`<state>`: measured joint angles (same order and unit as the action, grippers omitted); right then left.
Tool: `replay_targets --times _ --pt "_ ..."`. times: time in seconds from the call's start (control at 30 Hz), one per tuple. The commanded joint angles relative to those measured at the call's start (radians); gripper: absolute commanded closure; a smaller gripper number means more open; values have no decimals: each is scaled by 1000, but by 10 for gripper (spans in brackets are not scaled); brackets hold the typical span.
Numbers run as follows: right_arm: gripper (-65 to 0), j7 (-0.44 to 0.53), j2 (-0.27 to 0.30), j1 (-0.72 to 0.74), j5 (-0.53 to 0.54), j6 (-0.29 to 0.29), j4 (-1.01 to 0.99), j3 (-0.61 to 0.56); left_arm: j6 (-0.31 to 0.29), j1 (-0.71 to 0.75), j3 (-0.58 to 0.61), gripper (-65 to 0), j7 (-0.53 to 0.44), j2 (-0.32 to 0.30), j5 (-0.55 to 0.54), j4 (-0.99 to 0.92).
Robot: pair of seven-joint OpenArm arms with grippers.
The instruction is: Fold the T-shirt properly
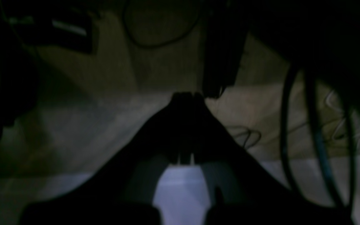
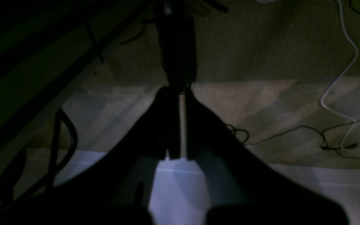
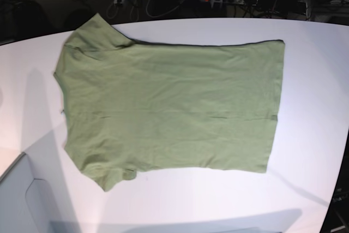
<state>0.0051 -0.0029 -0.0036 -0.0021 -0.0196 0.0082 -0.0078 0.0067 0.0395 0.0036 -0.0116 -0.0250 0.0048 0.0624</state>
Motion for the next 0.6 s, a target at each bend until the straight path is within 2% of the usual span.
replay_targets --times 0.0,0.13,0.4,0.57 --pt "0 -4 -1 -5 4 13 -1 1 -3 18 -1 -2 2 -2 -2 23" --pt "0 -4 -3 -28 4 13 26 -1 -3 52 -3 -2 8 4 -4 98" --pt "0 -4 2 -120 3 13 215 -2 -4 56 3 -2 3 21 -4 106" --pt "0 -6 2 -123 3 13 220 -2 -6 56 3 -2 3 24 -4 106"
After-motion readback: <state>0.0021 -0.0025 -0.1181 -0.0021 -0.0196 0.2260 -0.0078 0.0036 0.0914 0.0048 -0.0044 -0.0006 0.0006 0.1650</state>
